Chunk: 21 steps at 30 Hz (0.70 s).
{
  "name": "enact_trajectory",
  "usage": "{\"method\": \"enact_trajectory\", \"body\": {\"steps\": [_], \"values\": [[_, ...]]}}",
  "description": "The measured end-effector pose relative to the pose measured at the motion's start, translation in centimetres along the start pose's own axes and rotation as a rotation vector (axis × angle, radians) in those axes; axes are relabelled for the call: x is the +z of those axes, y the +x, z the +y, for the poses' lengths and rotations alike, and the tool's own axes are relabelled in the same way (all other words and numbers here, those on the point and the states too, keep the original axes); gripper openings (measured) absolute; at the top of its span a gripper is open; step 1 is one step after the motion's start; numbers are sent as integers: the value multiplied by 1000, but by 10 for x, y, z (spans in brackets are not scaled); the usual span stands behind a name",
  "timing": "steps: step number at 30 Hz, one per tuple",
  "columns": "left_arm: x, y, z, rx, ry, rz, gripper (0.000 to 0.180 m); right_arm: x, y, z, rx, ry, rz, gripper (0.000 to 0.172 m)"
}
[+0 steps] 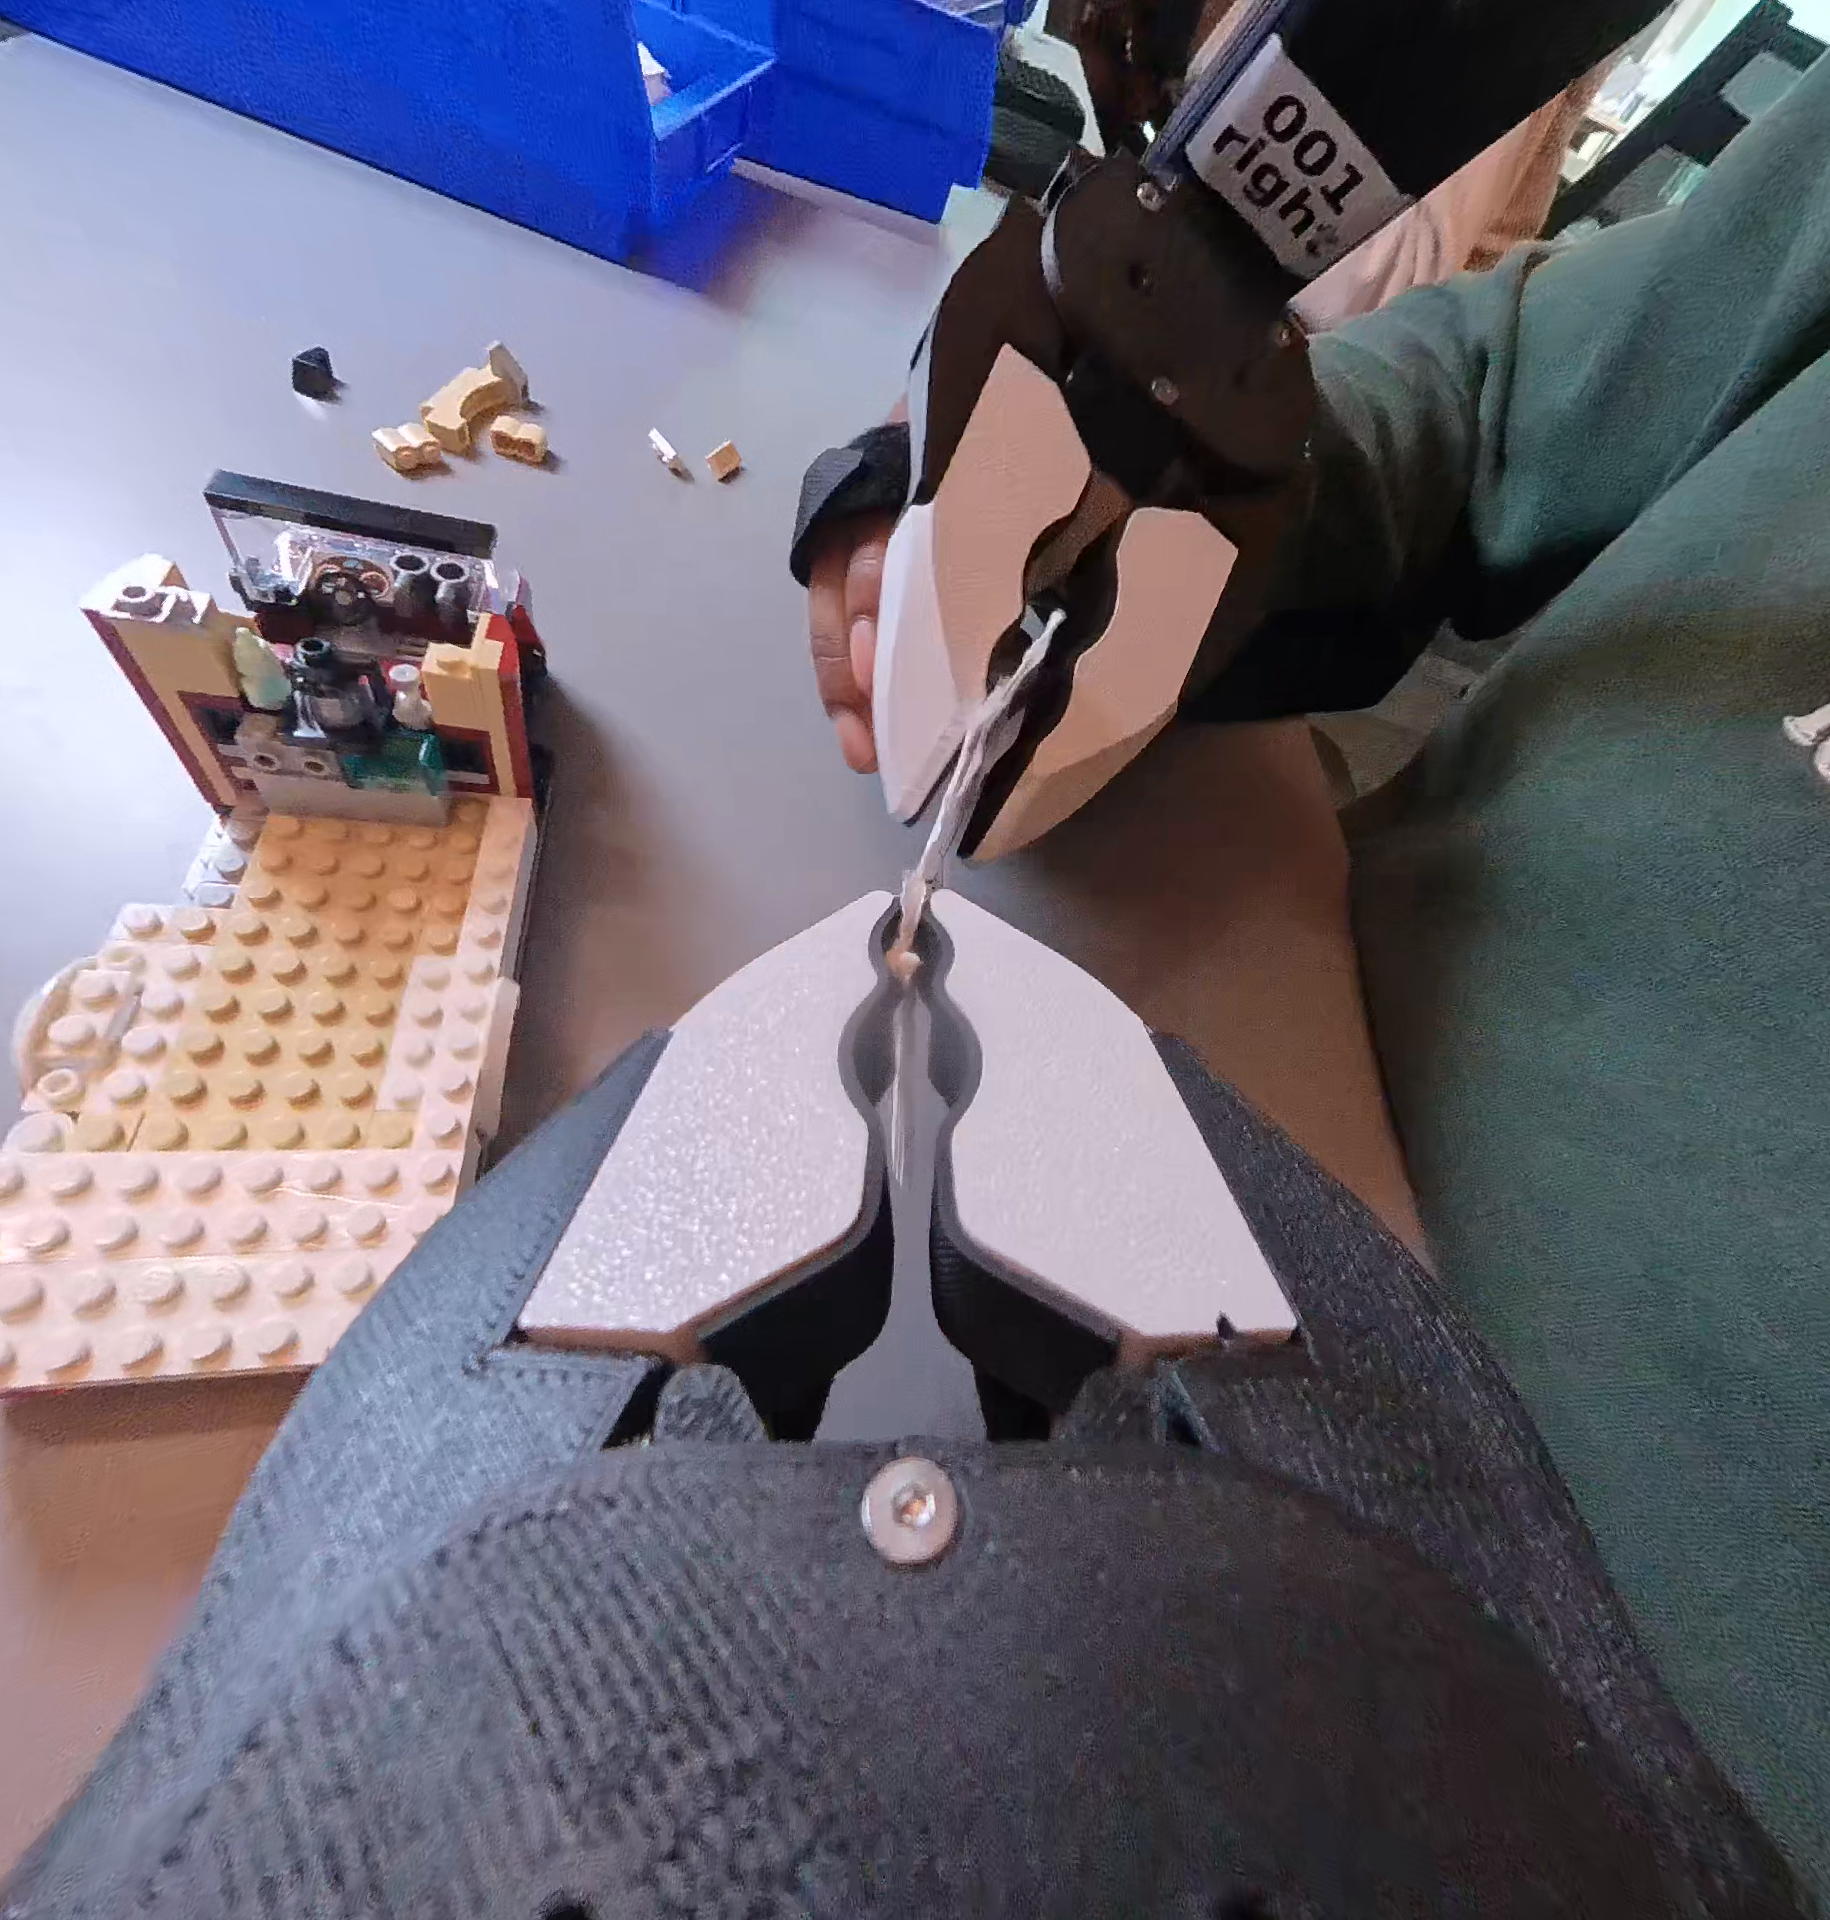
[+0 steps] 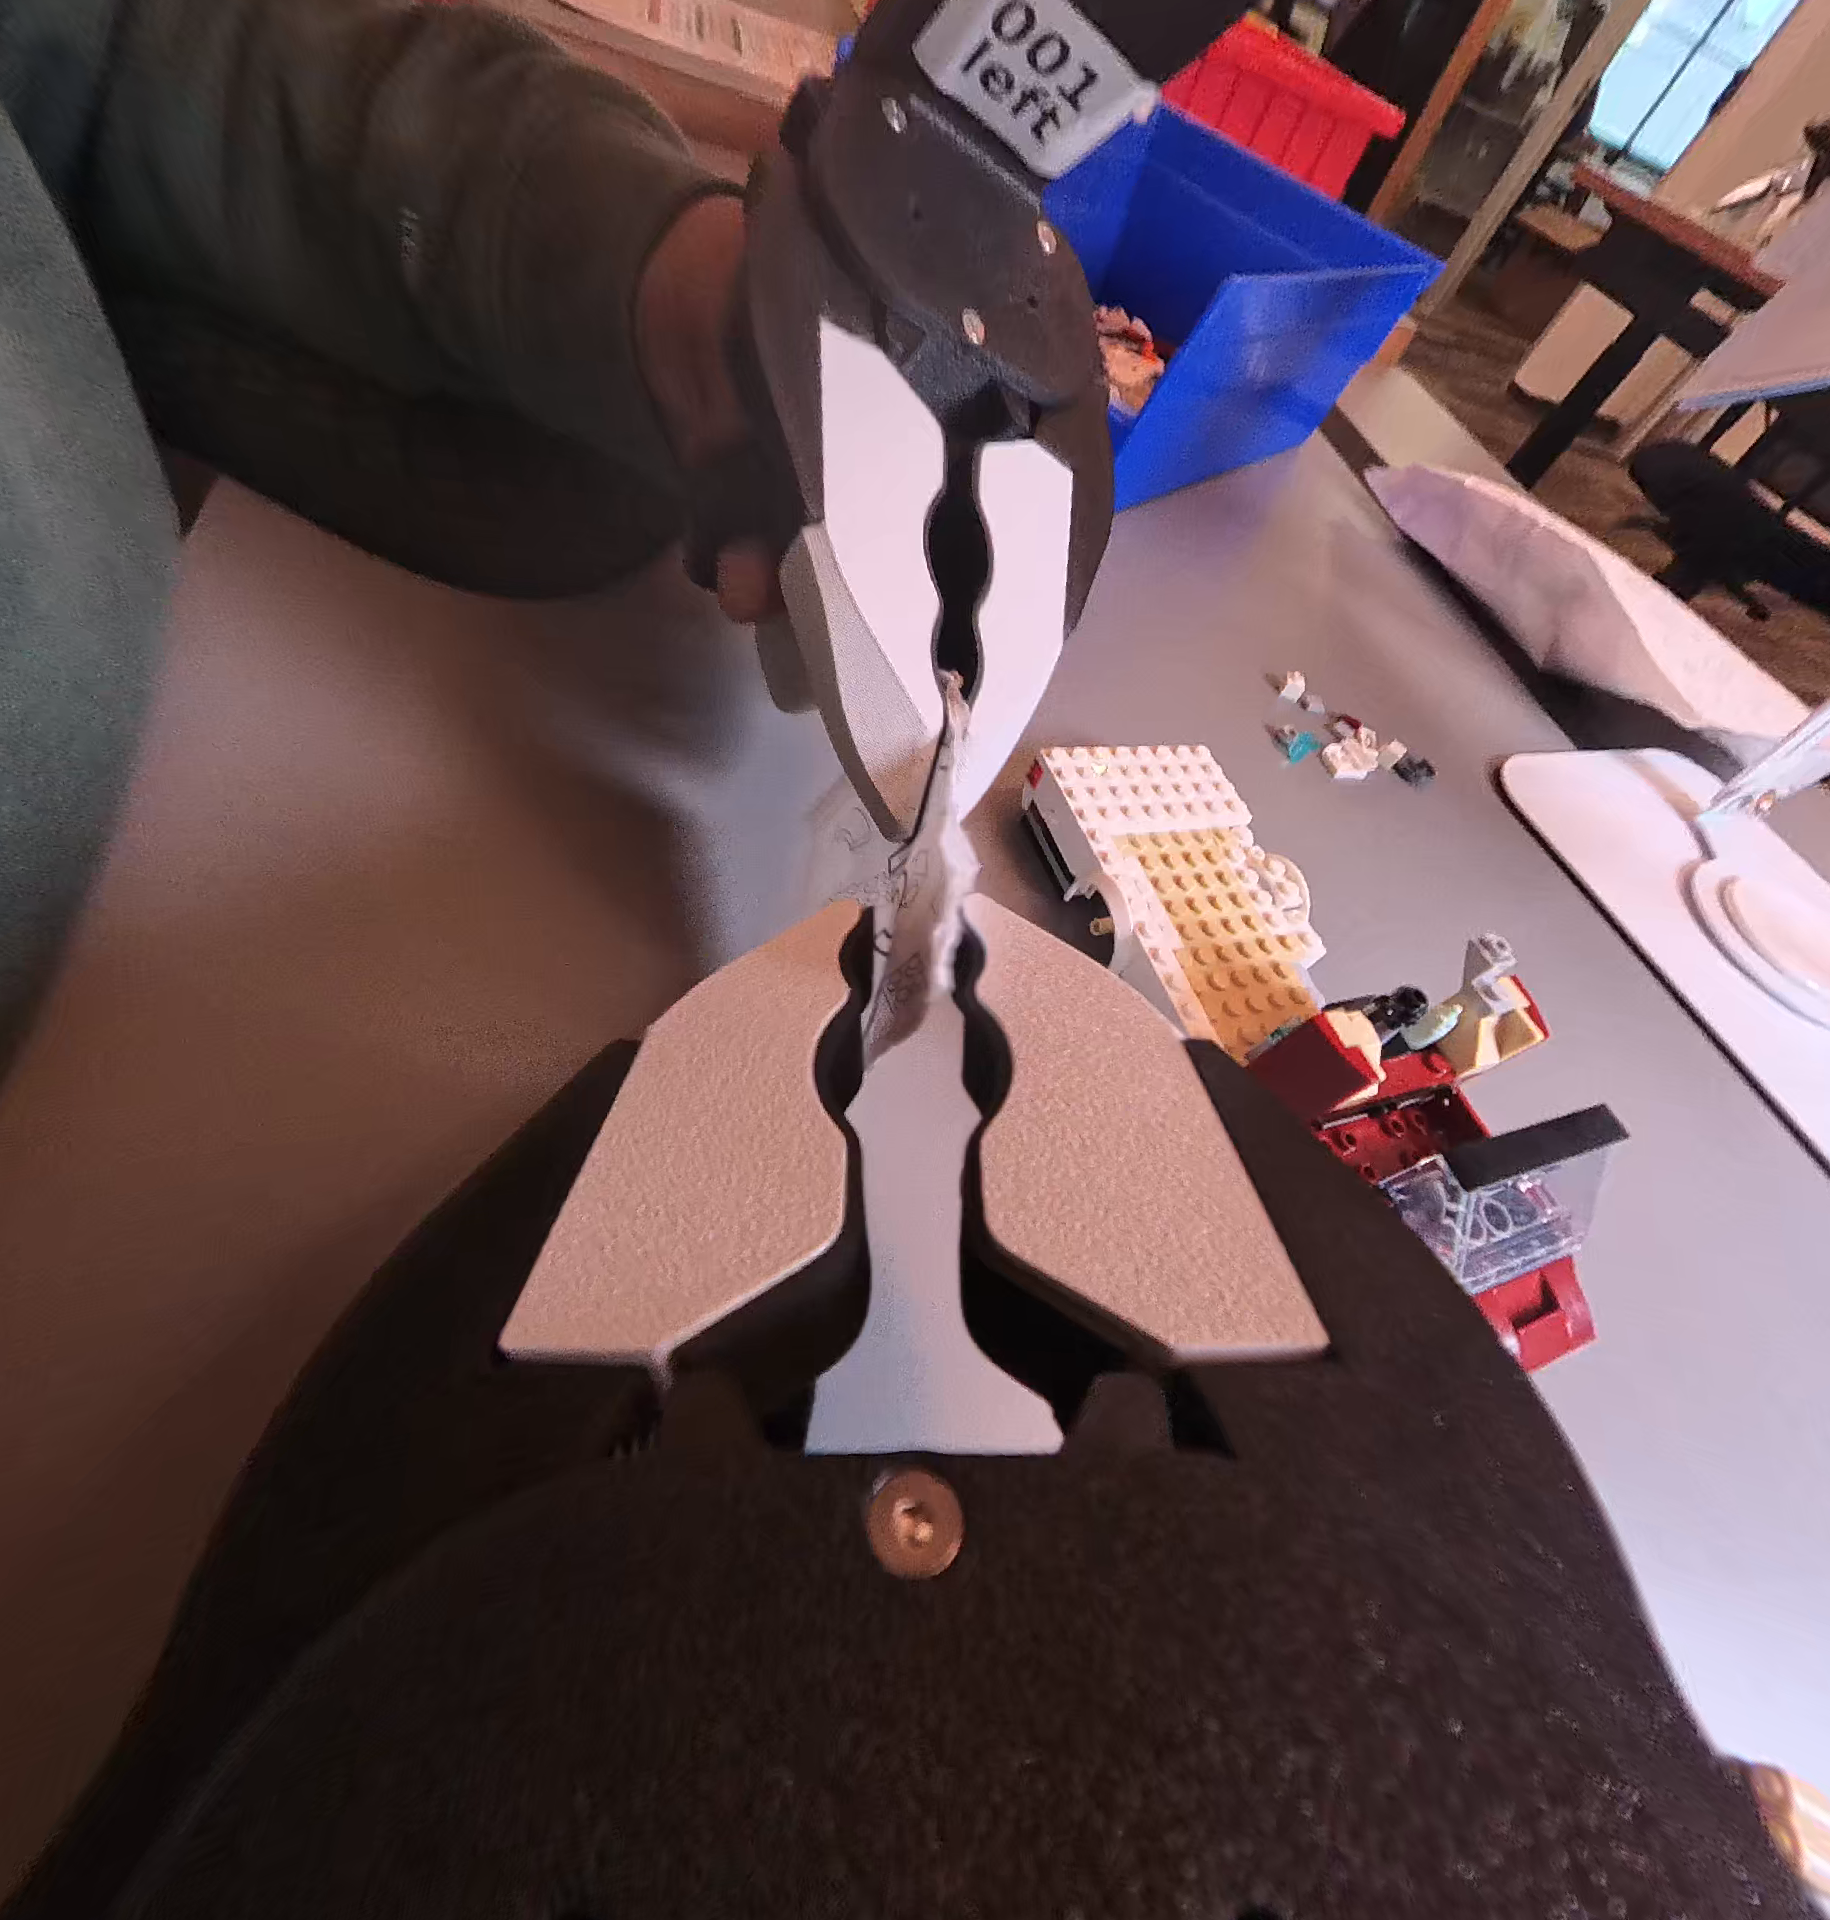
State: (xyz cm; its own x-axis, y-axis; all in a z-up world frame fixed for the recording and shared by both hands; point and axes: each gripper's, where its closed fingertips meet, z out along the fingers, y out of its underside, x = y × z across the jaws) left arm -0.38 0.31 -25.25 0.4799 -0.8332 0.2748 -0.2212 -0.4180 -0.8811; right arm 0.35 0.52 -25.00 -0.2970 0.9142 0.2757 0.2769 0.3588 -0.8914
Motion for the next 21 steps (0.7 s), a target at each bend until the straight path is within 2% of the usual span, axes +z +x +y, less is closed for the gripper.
{"method": "enact_trajectory", "body": {"steps": [1,2,3,7,10,11,16,18,21], "values": [[1,2,-1,-4,-4,8,1,1,0,3,12,-21,-3,15],[2,3,1,7,-16,6,1,2,-1,5,15,-36,-11,5],[3,2,2,14,-21,-4,1,2,-3,5,5,-42,-15,1],[2,1,5,-25,-24,29,1,5,-2,7,-29,-73,12,1],[0,-7,10,82,-27,-23,8,5,2,10,88,-75,-15,1],[0,-9,11,111,-32,-41,1,3,4,10,141,-61,-29,1],[0,-15,8,7,-54,-67,1,3,12,11,290,-38,-42,1],[-1,-17,12,3,-65,-73,1,3,15,14,262,-58,-8,3],[-1,-18,12,-2,-72,-86,1,2,22,15,112,-105,88,20]]}}
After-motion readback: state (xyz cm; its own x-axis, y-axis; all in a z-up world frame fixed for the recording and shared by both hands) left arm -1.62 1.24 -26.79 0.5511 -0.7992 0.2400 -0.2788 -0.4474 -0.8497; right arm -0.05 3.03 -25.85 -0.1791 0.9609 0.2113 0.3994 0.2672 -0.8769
